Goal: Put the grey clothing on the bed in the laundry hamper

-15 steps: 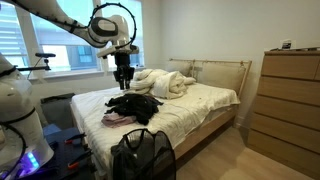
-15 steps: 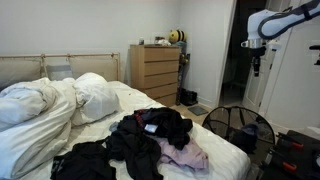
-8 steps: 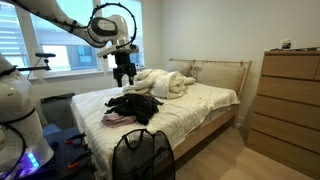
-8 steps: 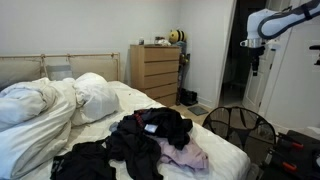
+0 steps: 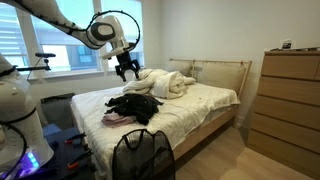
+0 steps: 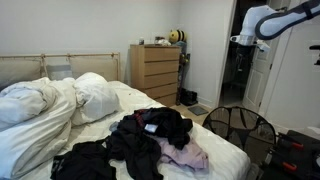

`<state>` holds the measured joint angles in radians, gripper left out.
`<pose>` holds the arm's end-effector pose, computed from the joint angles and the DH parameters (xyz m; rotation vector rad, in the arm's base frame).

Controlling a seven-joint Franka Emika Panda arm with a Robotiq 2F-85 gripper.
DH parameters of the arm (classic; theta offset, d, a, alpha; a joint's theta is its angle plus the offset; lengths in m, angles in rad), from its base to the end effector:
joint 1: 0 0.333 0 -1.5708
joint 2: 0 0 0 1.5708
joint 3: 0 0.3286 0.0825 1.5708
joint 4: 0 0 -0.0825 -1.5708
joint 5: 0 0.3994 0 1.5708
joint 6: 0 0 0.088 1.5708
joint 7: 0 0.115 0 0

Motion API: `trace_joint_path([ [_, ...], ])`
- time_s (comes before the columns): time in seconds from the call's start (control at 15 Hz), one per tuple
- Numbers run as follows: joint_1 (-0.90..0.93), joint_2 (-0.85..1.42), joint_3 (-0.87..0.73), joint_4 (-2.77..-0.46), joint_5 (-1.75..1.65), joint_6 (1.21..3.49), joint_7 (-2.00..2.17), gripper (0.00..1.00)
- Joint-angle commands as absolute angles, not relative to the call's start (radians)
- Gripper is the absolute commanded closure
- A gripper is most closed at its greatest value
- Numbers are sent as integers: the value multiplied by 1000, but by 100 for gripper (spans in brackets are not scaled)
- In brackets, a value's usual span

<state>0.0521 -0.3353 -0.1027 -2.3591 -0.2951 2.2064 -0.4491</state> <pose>0.4722 -0.0377 0.4730 2.7693 0.7892 0.1781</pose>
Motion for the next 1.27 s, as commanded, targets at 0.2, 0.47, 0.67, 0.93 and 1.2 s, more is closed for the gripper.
trace_joint_path([
  [0.2,132,-241,-83,-2338,-113,2257,-644,0],
  [0.47,149,-170,-37,-2313,-74,2245,-685,0],
  [0.67,152,-118,2,-2281,-75,2213,-676,0],
  [0.93,136,-126,25,-2314,-92,2232,-648,0],
  [1.2,132,-127,23,-2314,-92,2232,-648,0],
])
